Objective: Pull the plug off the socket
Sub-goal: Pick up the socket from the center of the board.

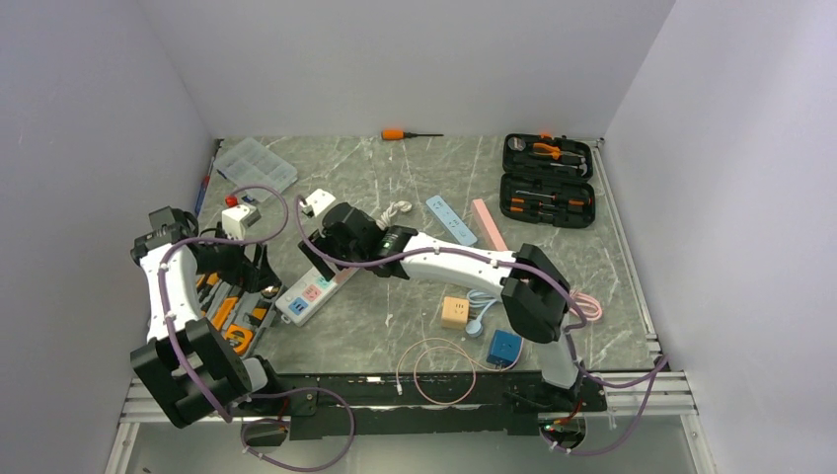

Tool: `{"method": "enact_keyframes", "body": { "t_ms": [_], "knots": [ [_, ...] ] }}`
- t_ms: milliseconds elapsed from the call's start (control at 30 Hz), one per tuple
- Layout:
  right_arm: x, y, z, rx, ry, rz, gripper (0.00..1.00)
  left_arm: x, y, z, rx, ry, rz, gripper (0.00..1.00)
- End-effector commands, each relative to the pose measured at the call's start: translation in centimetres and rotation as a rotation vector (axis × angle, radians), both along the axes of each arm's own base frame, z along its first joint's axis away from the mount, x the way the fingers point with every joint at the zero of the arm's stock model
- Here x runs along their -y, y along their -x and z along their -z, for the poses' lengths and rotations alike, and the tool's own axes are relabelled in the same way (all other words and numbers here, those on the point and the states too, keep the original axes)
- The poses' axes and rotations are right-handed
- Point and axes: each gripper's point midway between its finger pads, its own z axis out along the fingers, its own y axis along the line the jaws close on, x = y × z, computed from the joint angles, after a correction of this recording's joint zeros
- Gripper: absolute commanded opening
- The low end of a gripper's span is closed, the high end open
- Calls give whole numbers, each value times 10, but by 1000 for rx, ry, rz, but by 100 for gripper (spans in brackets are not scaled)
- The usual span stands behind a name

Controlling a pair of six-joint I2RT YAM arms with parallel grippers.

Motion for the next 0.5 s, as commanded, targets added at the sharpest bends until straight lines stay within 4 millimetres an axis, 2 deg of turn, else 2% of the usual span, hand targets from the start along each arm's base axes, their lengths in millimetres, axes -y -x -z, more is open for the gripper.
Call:
{"method": "enact_keyframes", "body": {
  "t_ms": [0,100,400,467],
  "knots": [
    [-11,-4,-1,27,-24,-16,84,10,9,-1,6,33,47,99],
    [-10,-2,7,20,-12,-19,77,8,11,3,-6,14,45,99],
    [23,13,26,5,-22,15,26,7,8,10,0,-30,33,99],
    [31,18,32,-4,-28,18,19,11,10,16,-23,-65,53,99]
  ]
}}
